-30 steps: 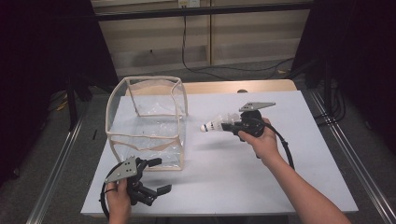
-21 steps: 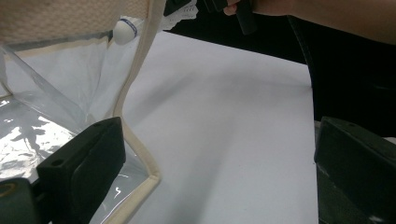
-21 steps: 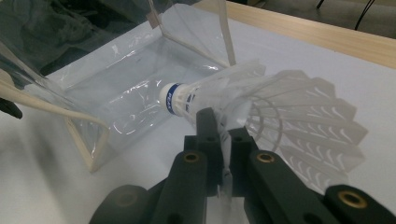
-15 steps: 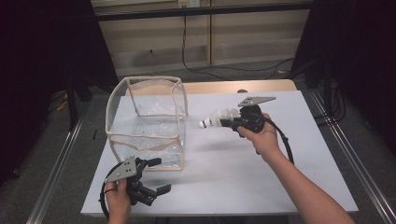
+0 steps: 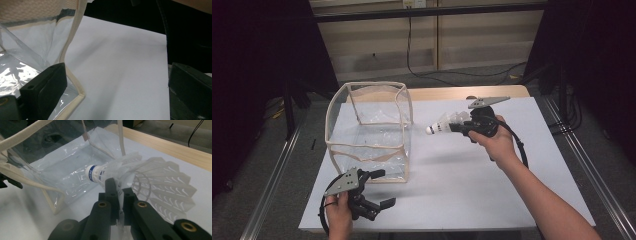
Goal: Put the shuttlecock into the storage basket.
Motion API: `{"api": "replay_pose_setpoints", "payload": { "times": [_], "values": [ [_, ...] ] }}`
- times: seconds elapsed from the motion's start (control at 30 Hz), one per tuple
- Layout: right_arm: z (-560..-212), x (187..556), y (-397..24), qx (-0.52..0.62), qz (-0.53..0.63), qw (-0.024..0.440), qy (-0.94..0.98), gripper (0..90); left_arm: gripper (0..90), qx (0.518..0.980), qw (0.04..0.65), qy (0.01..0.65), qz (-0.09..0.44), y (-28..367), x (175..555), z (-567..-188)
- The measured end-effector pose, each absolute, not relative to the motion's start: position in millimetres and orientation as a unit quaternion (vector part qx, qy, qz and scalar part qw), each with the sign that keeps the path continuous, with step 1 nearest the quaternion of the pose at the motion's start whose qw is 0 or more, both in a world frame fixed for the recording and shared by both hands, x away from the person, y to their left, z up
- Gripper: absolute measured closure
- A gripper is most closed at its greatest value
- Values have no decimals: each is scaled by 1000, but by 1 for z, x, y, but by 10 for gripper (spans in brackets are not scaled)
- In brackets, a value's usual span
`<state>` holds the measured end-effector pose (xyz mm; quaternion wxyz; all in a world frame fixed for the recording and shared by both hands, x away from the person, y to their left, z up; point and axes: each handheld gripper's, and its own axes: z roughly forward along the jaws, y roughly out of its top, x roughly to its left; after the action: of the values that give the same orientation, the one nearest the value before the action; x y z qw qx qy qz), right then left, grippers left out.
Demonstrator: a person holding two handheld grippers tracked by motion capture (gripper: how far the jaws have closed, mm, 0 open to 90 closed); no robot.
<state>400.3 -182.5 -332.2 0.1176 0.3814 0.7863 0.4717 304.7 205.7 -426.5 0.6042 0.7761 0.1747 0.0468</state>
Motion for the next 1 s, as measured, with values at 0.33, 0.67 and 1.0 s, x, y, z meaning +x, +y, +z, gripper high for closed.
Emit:
{"api": "replay_pose_setpoints", "payload": {
  "times": [0.33, 0.67, 1.0],
  "values": [
    [-318, 401, -177, 374, 473, 118, 789, 879, 22, 775, 605, 175, 46, 206, 305, -427],
    [-311, 404, -176, 370, 468, 112, 795, 879, 22, 775, 605, 178, 46, 208, 305, -427],
    [-298, 405, -171, 360, 468, 116, 799, 879, 22, 773, 607, 179, 47, 209, 305, -427]
  ]
}}
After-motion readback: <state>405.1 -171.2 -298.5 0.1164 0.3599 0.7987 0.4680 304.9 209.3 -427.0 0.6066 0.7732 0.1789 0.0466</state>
